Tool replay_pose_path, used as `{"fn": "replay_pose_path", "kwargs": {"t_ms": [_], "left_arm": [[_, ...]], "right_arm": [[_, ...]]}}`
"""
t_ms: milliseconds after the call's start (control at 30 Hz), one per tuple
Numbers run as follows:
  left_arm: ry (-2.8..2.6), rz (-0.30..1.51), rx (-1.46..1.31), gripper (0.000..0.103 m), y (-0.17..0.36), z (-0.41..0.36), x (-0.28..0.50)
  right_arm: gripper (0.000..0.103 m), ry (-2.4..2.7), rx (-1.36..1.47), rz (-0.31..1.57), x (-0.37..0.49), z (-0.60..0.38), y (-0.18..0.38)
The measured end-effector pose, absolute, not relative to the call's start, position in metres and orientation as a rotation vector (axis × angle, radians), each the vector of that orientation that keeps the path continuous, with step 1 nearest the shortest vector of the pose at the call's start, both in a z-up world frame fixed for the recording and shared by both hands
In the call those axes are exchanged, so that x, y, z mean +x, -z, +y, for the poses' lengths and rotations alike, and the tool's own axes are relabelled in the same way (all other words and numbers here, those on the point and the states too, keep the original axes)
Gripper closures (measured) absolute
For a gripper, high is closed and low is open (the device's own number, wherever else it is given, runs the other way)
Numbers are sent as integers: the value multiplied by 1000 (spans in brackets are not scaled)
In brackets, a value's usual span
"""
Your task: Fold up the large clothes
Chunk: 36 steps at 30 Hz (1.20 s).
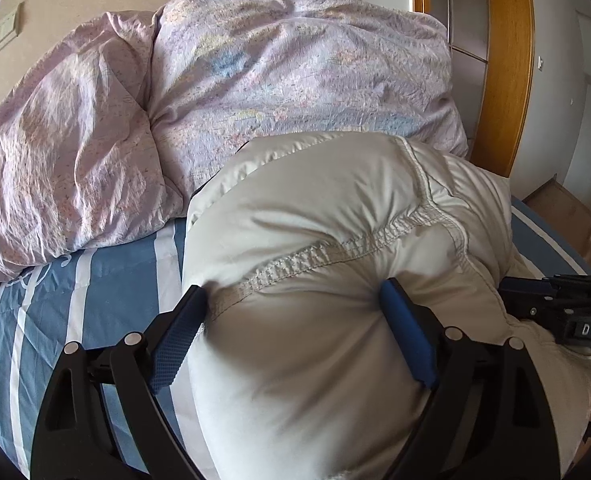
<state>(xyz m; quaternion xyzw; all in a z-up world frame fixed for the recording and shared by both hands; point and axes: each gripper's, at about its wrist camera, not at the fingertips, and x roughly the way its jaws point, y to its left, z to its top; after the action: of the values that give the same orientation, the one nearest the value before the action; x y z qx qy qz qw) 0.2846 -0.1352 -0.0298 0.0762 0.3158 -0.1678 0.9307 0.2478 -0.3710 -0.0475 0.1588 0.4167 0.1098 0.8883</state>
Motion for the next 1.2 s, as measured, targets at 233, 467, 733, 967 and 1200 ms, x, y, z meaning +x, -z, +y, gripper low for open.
{"fn": "replay_pose_path", "kwargs": {"t_ms": [233,467,733,967,1200], "left_arm": [[430,746,-112,14,6,-69,279],[543,894,-356,13,19,-25,298],[664,999,-483,8,48,-33,310],[718,1050,-575,1,67,-36,317],[747,1066,-626,1,78,-39,321]], "right_arm": [[2,-72,221,850,230,-380,-5],[2,-209,610,1031,261,-441,28],[2,-338,807,1138,286,-456,69],[2,-426,791,1212,301,-439,86],[2,-493,726,1252,314,-428,91]]}}
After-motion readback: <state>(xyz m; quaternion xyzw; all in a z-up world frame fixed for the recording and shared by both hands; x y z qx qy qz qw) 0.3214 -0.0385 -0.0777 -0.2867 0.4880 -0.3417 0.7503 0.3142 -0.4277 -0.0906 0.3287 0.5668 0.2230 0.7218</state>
